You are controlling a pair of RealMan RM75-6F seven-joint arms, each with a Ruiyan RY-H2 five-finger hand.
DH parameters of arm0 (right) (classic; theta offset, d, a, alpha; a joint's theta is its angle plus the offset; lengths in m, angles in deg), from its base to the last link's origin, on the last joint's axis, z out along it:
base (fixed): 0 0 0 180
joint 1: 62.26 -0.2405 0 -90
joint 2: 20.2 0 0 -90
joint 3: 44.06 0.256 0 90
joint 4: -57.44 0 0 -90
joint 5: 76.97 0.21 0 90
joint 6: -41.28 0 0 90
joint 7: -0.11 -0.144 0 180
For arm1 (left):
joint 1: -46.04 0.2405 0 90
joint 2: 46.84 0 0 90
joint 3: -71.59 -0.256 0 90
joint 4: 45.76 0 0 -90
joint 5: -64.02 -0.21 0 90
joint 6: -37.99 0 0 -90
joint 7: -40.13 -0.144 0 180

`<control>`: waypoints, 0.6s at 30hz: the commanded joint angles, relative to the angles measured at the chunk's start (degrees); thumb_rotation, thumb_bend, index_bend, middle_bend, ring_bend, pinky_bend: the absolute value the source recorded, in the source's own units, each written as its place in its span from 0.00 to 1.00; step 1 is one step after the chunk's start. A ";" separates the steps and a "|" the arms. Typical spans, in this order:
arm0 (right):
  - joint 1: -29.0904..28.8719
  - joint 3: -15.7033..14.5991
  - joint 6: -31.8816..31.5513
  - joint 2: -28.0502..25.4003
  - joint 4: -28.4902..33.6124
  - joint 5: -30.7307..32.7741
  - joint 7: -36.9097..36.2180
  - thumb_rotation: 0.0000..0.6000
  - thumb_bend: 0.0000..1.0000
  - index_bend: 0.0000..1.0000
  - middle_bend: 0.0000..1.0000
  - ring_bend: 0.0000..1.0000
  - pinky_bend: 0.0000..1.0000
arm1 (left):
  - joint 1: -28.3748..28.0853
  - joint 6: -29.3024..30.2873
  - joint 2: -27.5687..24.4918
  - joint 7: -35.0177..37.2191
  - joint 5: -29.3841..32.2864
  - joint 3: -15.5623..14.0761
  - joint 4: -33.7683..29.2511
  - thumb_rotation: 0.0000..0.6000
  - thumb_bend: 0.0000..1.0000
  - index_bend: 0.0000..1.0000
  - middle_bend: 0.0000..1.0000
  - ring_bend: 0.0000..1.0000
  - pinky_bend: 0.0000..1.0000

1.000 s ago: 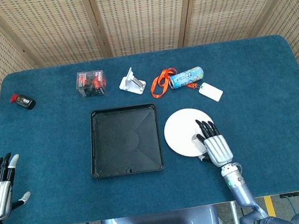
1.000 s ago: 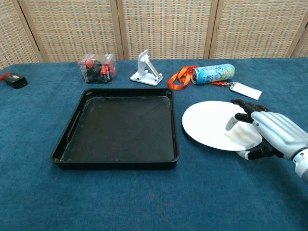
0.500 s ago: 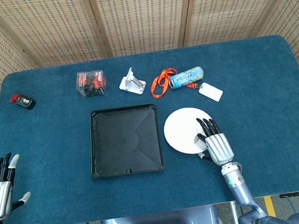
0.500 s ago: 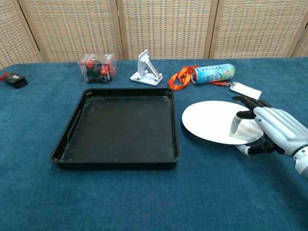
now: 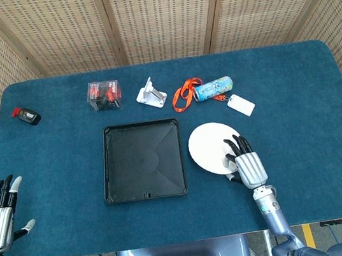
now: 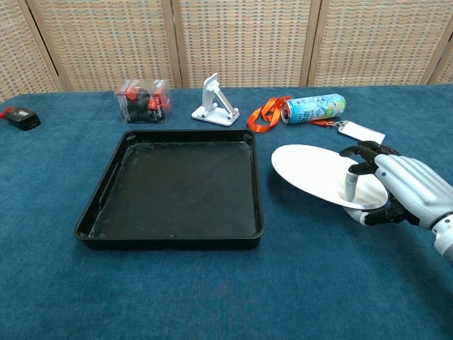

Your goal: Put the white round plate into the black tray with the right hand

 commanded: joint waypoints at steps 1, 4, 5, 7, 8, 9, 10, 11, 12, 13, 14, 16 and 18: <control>0.02 -0.02 -0.39 0.28 -0.60 -0.09 -0.53 1.00 0.56 0.64 0.25 0.01 0.13 | -0.01 0.01 0.02 -0.05 -0.03 -0.02 0.00 1.00 0.00 0.00 0.00 0.00 0.00; 0.04 -0.14 -0.69 0.38 -0.93 -0.18 -0.86 1.00 0.56 0.65 0.25 0.01 0.13 | -0.02 0.04 0.01 -0.11 -0.05 -0.01 -0.05 1.00 0.00 0.00 0.00 0.00 0.00; 0.05 -0.16 -0.75 0.39 -0.99 -0.20 -0.91 1.00 0.56 0.65 0.25 0.01 0.13 | -0.03 0.04 0.01 -0.12 -0.06 -0.01 -0.05 1.00 0.00 0.00 0.00 0.00 0.00; 0.07 -0.21 -0.92 0.41 -1.10 -0.24 -0.98 1.00 0.57 0.65 0.25 0.01 0.13 | -0.03 0.05 0.02 -0.14 -0.09 -0.03 -0.06 1.00 0.00 0.00 0.00 0.00 0.00; 0.08 -0.23 -1.05 0.42 -1.16 -0.28 -1.04 1.00 0.57 0.65 0.25 0.01 0.13 | -0.03 0.04 0.02 -0.14 -0.11 -0.05 -0.08 1.00 0.00 0.00 0.00 0.00 0.00; 0.08 -0.26 -1.25 0.43 -1.21 -0.35 -1.14 1.00 0.57 0.65 0.25 0.01 0.13 | -0.03 0.03 0.02 -0.15 -0.11 -0.06 -0.07 1.00 0.00 0.00 0.00 0.00 0.00; 0.08 -0.23 -1.70 0.49 -1.36 -0.46 -1.24 1.00 0.57 0.65 0.25 0.02 0.13 | -0.03 0.03 0.04 -0.15 -0.14 -0.08 -0.07 1.00 0.00 0.00 0.00 0.00 0.00; 0.07 -0.23 -2.04 0.54 -1.49 -0.58 -1.31 1.00 0.57 0.65 0.25 0.02 0.13 | -0.03 0.05 0.05 -0.14 -0.16 -0.09 -0.07 1.00 0.00 0.00 0.00 0.00 0.00; 0.05 -0.25 -2.48 0.61 -1.67 -0.75 -1.41 1.00 0.57 0.65 0.25 0.03 0.14 | -0.03 0.05 0.05 -0.15 -0.16 -0.09 -0.06 1.00 0.00 0.00 0.00 0.00 0.00; -0.02 -0.32 -3.90 0.85 -2.40 -1.36 -1.69 1.00 0.57 0.65 0.25 0.03 0.14 | -0.04 0.04 0.04 -0.12 -0.16 -0.08 -0.08 1.00 0.00 0.00 0.00 0.00 0.00; -0.05 -0.36 -5.20 1.17 -3.22 -1.85 -1.99 1.00 0.57 0.65 0.25 0.03 0.14 | -0.04 0.04 0.03 -0.08 -0.15 -0.07 -0.10 1.00 0.00 0.00 0.00 0.00 0.00; 0.00 -0.25 -9.19 2.39 -5.60 -2.98 -3.97 1.00 0.57 0.65 0.25 0.03 0.15 | -0.04 0.04 0.02 0.02 -0.12 -0.05 -0.07 1.00 0.00 0.00 0.00 0.00 0.00; -0.06 -0.06 -10.69 3.46 -7.90 -3.17 -5.85 1.00 0.56 0.65 0.26 0.03 0.15 | -0.03 0.08 0.03 0.06 -0.18 -0.07 -0.03 1.00 0.00 0.00 0.00 0.00 0.00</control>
